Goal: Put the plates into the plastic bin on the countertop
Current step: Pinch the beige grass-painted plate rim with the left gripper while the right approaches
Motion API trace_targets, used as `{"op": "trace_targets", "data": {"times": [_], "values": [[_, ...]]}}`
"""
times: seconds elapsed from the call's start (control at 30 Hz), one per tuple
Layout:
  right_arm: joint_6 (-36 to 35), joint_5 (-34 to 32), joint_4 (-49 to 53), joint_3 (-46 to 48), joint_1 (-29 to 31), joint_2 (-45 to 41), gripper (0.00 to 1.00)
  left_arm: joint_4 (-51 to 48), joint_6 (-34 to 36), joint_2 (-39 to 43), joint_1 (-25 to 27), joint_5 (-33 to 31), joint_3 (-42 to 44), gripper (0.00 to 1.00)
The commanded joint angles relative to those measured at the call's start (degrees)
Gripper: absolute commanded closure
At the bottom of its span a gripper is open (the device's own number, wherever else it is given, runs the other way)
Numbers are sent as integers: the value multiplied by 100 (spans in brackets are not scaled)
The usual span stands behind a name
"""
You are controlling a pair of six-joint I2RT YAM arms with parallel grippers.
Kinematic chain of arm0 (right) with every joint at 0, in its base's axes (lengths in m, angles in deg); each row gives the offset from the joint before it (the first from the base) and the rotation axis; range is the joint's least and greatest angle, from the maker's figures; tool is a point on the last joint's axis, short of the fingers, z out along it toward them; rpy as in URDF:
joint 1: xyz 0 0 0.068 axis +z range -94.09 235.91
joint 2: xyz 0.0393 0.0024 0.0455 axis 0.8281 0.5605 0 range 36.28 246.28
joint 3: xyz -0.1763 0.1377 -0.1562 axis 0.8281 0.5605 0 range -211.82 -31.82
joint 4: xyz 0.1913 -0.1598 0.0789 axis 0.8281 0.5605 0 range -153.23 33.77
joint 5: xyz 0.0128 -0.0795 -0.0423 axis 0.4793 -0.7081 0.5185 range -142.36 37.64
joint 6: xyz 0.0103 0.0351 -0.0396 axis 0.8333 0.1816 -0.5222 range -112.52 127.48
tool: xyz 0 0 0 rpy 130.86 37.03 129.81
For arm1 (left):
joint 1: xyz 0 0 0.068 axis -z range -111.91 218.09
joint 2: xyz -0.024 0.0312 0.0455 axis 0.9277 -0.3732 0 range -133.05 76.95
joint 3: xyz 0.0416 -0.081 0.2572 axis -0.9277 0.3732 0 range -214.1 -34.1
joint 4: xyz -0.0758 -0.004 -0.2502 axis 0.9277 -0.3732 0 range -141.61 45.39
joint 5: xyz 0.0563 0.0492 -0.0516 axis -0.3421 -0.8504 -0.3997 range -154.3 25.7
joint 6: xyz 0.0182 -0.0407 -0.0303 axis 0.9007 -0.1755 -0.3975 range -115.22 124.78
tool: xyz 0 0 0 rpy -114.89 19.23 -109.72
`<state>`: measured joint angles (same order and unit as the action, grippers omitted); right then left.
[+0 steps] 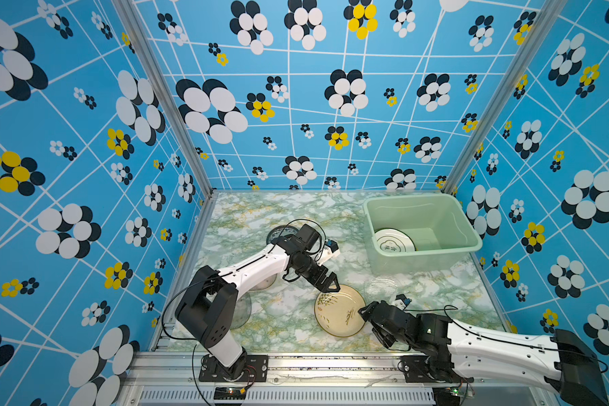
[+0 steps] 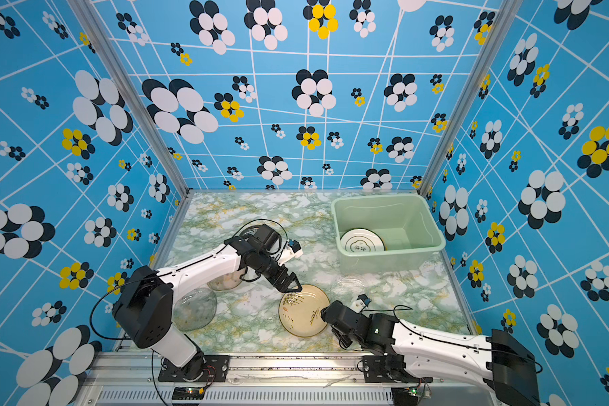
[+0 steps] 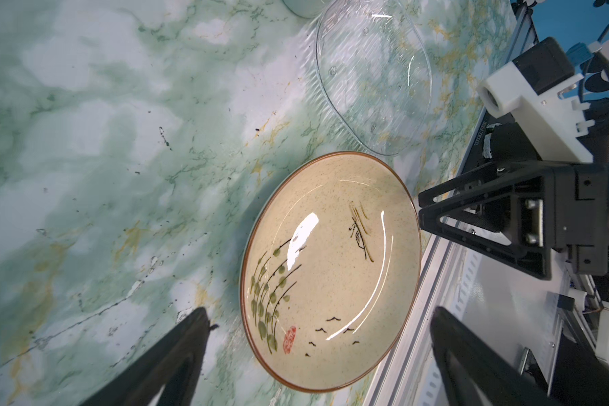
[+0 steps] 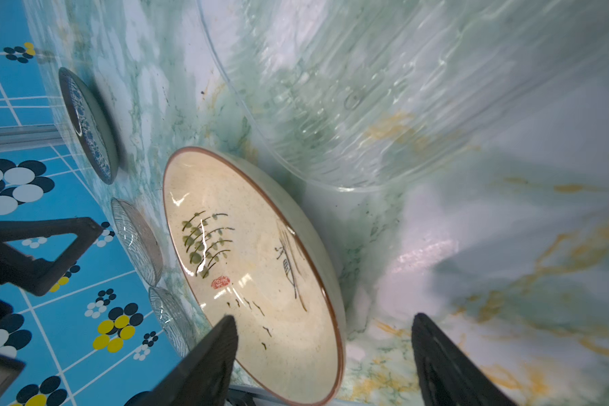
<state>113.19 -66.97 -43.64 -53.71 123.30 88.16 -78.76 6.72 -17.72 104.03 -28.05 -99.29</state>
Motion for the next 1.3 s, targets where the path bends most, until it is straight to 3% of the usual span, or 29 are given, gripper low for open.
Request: {"op": "trace_targets", "data": {"times": [0.0,0.43,0.73,1.1,1.27], "values": [[132,67,-457,76,65,220,20,-103,-189,-193,-113,476,-187,1],[-190,72,-1714,-49,168,1243,21,667,-1295,-876,-184,1164,167,1],[-303,-205,-2479,97,195,1548,21,1690,-2446,-1006,-285,1092,793,0],[-350,-389,-3265,277,200,1746,24,1856,-3072,-1128,-557,1397,1049,0],[-796,-505,-3704,282,196,1792,27,2000,-3213,-1125,-639,1578,1209,1]]}}
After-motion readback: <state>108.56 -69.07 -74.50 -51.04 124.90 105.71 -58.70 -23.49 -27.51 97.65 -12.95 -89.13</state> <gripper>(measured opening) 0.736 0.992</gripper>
